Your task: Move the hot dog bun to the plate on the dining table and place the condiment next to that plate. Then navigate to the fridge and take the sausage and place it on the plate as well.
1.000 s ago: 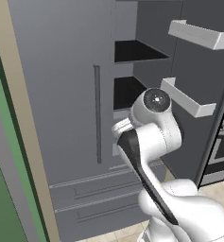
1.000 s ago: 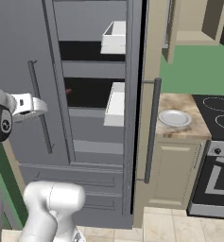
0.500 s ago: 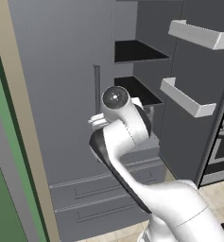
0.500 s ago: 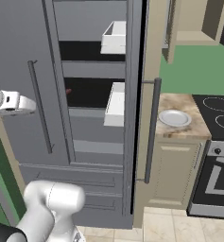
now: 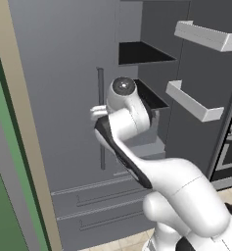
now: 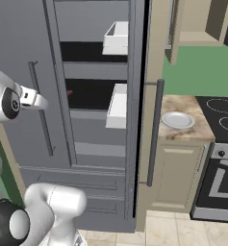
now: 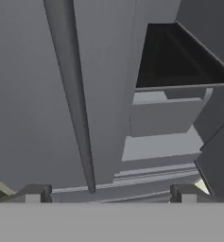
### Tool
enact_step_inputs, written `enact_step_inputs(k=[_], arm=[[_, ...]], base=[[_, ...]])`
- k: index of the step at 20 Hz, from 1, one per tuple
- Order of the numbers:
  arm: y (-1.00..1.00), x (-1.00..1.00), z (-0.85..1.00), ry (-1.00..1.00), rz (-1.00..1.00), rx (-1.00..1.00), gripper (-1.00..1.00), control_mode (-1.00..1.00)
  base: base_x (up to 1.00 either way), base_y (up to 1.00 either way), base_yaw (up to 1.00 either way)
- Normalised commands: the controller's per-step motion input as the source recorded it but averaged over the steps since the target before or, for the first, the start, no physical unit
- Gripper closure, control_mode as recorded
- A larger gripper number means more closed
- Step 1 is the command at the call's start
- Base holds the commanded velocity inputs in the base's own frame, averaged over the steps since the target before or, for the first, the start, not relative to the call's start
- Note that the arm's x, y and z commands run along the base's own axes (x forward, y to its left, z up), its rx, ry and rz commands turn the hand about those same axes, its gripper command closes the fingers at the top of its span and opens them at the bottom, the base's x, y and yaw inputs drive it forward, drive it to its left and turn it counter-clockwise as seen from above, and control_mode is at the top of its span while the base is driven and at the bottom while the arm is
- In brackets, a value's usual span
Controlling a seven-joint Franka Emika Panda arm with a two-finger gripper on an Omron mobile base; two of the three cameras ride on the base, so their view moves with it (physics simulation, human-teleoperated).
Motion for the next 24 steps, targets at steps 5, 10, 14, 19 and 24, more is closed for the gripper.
enact_step_inputs(k=[5,10,14,19,24], arm=[[0.13,0.47,-0.31,-0.04,0.04,0.15,-1.0,-1.0],[0.23,0.51,-0.15,-0.05,0.02,0.02,-1.0,-1.0],[0.27,0.33,-0.03,-0.09,0.0,0.0,-1.0,-1.0],[0.18,0.32,-0.02,-0.05,0.0,0.0,-1.0,-1.0],[0.02,0.26,-0.08,-0.02,0.0,-0.03,-1.0,-1.0]], base=[[0.0,0.0,0.0],[0.0,0.0,0.0],[0.0,0.0,0.0],[0.0,0.0,0.0],[0.0,0.0,0.0]])
